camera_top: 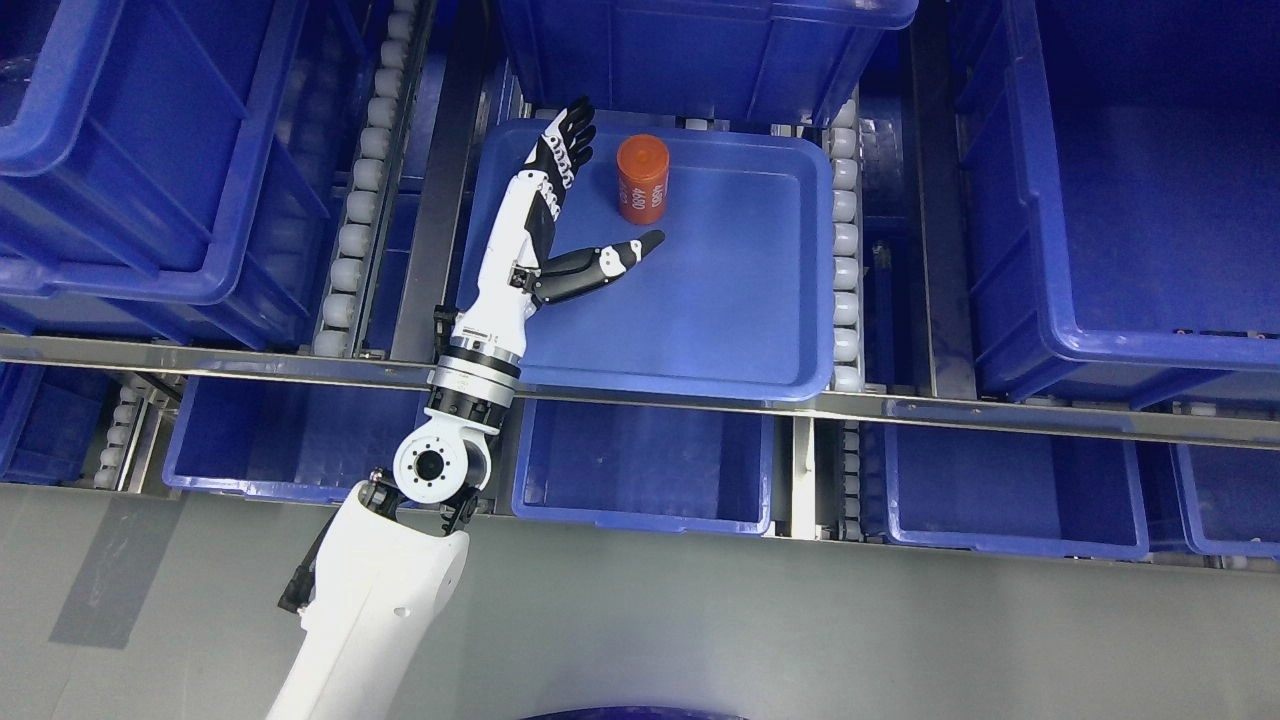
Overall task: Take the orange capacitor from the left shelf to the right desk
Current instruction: 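Reach the left hand toward the orange capacitor in the blue tray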
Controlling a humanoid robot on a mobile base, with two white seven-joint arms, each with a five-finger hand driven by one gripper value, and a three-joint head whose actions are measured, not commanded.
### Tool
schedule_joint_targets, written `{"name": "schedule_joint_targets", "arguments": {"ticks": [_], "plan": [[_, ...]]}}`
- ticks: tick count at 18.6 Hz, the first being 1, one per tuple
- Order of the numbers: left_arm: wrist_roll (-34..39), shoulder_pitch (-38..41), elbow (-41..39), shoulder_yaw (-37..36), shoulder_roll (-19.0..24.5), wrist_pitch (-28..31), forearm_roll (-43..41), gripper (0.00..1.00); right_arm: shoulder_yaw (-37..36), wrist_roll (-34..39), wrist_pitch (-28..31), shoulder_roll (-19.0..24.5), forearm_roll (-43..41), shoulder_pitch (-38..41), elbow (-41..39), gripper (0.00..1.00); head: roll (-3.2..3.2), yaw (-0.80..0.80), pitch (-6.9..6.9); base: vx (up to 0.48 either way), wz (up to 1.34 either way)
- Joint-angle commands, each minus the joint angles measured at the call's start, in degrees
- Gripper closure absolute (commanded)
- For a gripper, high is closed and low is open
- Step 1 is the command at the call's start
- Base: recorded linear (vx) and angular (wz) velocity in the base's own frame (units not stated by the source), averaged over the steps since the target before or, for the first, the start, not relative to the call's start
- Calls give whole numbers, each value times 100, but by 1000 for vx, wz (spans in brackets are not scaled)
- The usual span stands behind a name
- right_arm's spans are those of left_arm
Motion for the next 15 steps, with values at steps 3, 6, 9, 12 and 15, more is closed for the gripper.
{"name": "schedule_joint_targets", "arguments": {"ticks": [3, 6, 9, 12, 15], "plan": [[-13, -4, -157, 85, 100, 297, -2, 1, -62, 2, -2, -100, 0, 193, -132, 0, 0, 0, 0, 23, -3], [-14, -100, -78, 85, 100, 333, -11, 1, -70, -6, -2, -100, 0, 193, -132, 0, 0, 0, 0, 0, 0], [-14, -267, 158, 85, 100, 359, -28, 1, -62, -6, -2, -100, 0, 193, -132, 0, 0, 0, 0, 0, 0], [-5, -373, 326, 103, 100, 359, -37, 1, -62, -6, -2, -100, 0, 193, -132, 0, 0, 0, 0, 0, 0], [-5, -408, 405, 199, 100, 438, -37, 1, -62, -6, -2, -100, 0, 193, -132, 0, 0, 0, 0, 0, 0]]}}
